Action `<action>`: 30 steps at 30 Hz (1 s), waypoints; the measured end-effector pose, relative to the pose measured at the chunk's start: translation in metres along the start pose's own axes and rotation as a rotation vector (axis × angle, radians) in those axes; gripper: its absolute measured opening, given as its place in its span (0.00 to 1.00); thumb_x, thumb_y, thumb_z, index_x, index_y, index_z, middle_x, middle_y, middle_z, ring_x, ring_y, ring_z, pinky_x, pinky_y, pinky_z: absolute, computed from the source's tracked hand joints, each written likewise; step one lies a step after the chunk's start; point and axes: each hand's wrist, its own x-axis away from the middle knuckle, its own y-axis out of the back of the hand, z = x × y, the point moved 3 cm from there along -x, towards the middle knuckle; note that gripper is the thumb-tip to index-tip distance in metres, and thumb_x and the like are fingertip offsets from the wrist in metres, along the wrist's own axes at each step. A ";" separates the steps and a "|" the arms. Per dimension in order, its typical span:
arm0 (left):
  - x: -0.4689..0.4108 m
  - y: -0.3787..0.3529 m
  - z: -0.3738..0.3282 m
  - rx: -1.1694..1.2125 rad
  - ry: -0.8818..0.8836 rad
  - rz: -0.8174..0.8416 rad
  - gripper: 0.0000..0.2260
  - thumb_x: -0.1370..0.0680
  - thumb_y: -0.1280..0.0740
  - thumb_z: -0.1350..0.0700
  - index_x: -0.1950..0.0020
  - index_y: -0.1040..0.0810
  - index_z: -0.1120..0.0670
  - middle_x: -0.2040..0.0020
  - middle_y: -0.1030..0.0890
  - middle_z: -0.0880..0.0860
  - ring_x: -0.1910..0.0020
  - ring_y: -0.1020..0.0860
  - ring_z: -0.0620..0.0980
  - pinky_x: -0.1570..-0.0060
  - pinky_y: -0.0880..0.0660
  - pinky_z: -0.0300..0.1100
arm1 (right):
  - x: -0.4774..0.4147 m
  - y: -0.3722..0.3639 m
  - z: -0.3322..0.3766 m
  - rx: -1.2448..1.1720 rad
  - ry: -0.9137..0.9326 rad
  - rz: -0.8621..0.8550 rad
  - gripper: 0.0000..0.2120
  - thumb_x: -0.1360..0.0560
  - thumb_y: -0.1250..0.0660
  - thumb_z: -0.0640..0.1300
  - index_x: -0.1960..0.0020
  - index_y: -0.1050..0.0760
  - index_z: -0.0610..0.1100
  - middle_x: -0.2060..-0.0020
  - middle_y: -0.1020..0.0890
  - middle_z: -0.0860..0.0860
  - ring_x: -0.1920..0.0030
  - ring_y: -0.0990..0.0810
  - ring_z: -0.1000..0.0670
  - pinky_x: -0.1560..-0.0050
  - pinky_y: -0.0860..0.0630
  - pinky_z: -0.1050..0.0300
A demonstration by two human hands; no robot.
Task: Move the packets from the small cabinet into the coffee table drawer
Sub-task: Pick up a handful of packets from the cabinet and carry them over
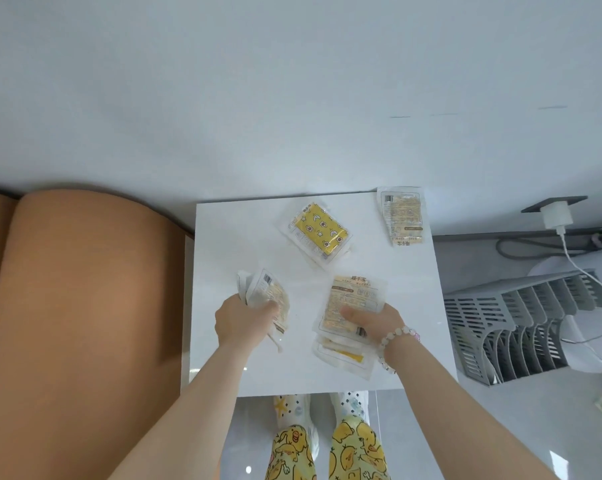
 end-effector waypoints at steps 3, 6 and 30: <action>0.010 0.006 -0.009 0.162 -0.020 0.047 0.05 0.30 0.28 0.56 0.62 0.22 0.56 0.65 0.21 0.51 0.65 0.24 0.50 0.65 0.28 0.39 | 0.012 0.007 0.003 -0.034 0.011 0.001 0.24 0.33 0.23 0.43 0.40 0.25 0.40 0.48 0.18 0.46 0.47 0.20 0.46 0.55 0.24 0.58; 0.022 0.013 -0.018 0.327 -0.016 0.130 0.05 0.29 0.26 0.58 0.62 0.21 0.55 0.63 0.19 0.53 0.61 0.22 0.51 0.58 0.26 0.42 | 0.031 0.018 0.008 -0.053 0.015 -0.015 0.29 0.37 0.21 0.46 0.40 0.25 0.40 0.48 0.18 0.46 0.46 0.20 0.45 0.43 0.24 0.49; 0.223 0.034 -0.201 0.424 -0.386 0.640 0.04 0.28 0.28 0.64 0.55 0.21 0.62 0.73 0.22 0.50 0.78 0.24 0.44 0.75 0.28 0.32 | 0.264 0.151 0.081 -0.462 0.286 -0.190 0.21 0.30 0.25 0.45 0.40 0.23 0.40 0.46 0.17 0.46 0.44 0.20 0.45 0.37 0.26 0.47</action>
